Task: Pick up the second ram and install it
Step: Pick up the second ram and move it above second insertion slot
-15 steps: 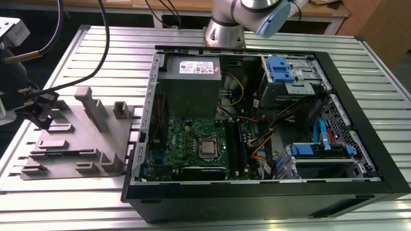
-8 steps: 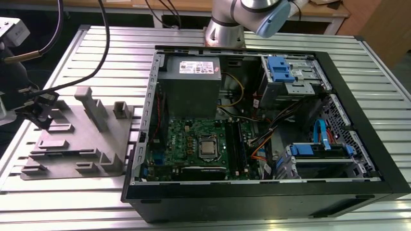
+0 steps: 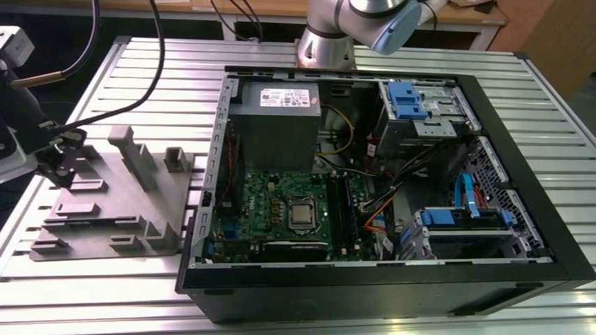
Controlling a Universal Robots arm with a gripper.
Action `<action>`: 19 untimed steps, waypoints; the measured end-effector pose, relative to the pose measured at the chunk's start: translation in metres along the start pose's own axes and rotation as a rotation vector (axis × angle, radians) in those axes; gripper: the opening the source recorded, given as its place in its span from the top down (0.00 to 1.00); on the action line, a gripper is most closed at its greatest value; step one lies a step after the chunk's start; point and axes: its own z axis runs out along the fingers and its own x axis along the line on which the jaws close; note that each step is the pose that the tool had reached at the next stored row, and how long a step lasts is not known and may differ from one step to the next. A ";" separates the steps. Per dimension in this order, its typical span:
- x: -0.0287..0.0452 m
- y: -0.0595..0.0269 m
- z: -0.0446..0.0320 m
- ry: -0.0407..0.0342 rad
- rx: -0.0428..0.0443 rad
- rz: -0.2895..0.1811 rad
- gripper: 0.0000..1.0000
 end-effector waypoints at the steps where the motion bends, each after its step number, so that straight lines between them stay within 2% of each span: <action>1: 0.0000 0.0000 0.0002 0.0007 0.0000 -0.018 0.93; 19: 0.0000 -0.0001 0.0027 0.0145 0.0008 -0.344 0.93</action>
